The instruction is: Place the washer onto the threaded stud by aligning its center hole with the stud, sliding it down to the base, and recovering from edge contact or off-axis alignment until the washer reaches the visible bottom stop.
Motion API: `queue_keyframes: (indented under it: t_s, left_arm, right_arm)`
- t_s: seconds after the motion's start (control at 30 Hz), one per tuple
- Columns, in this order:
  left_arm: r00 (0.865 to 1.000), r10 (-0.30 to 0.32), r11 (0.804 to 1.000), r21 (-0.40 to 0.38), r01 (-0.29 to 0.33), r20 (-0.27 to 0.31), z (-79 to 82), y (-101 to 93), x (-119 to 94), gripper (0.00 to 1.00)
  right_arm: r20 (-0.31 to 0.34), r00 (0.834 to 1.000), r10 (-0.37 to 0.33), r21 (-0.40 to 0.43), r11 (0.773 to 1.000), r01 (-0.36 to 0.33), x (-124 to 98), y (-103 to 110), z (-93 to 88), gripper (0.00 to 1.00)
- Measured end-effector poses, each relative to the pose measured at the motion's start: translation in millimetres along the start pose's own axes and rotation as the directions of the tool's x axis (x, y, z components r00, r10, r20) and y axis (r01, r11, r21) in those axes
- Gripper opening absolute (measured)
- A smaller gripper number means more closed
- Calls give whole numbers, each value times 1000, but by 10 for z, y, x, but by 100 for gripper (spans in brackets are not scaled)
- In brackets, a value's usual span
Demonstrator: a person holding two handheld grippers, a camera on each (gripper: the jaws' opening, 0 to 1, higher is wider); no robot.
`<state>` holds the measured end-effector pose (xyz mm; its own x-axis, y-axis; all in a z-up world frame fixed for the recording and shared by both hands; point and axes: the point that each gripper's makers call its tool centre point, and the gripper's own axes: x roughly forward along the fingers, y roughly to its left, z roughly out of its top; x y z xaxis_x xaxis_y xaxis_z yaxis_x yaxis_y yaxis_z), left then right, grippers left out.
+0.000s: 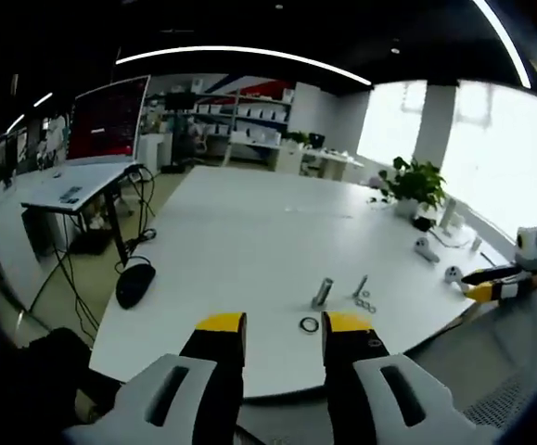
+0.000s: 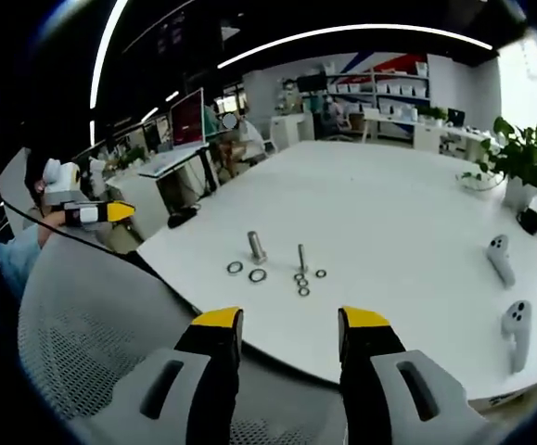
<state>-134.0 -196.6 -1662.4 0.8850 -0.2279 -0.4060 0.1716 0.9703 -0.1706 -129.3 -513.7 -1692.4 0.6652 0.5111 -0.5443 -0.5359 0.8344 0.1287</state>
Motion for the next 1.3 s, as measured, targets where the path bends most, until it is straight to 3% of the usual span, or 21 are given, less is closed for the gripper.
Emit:
queue_keyframes:
  t_s: [0.07,0.1,0.17,0.23,0.3,0.4,0.53,0.97,1.1,1.17,1.23,1.3]
  left_arm:
    - [1000,9,1000,12,-9,28,46,8,-3,44]
    - [999,15,1000,18,-16,40,66,14,-7,47]
    - [997,29,999,26,-31,75,125,43,-16,56]
    - [995,36,999,15,-37,91,148,56,-16,61]
    - [995,42,999,24,-45,85,141,70,-18,61]
    - [997,40,999,21,-42,68,114,72,-14,60]
    - [994,55,998,21,-57,90,147,93,-23,60]
    - [995,57,998,24,-59,83,136,100,-13,62]
    - [993,76,996,34,-80,85,141,135,-20,65]
    - [997,23,999,-27,-21,75,116,44,-8,61]
    - [991,62,998,-13,-61,122,195,122,-27,65]
    - [991,43,999,-5,-43,128,205,90,-21,64]
  right_arm:
    - [36,999,-25,-7,1000,25,-3,-47,59,57]
    - [83,995,-53,-7,999,54,-13,-98,134,67]
    - [142,988,-54,-27,998,58,-26,-100,235,77]
    - [112,993,-41,-22,999,44,-18,-77,183,75]
    - [27,999,-25,6,1000,25,-8,-51,40,67]
    - [33,999,-30,-10,999,30,-5,-63,50,64]
    - [75,997,-17,-18,1000,19,-19,-42,117,63]
    - [38,999,-36,-6,999,36,-23,-80,50,63]
    - [26,999,-28,-10,1000,29,-15,-66,32,69]
    - [39,998,-39,-42,998,40,-13,-80,60,78]
    - [61,998,13,-43,999,-11,9,9,96,76]
    - [3,1000,9,-34,999,-9,7,-2,0,71]
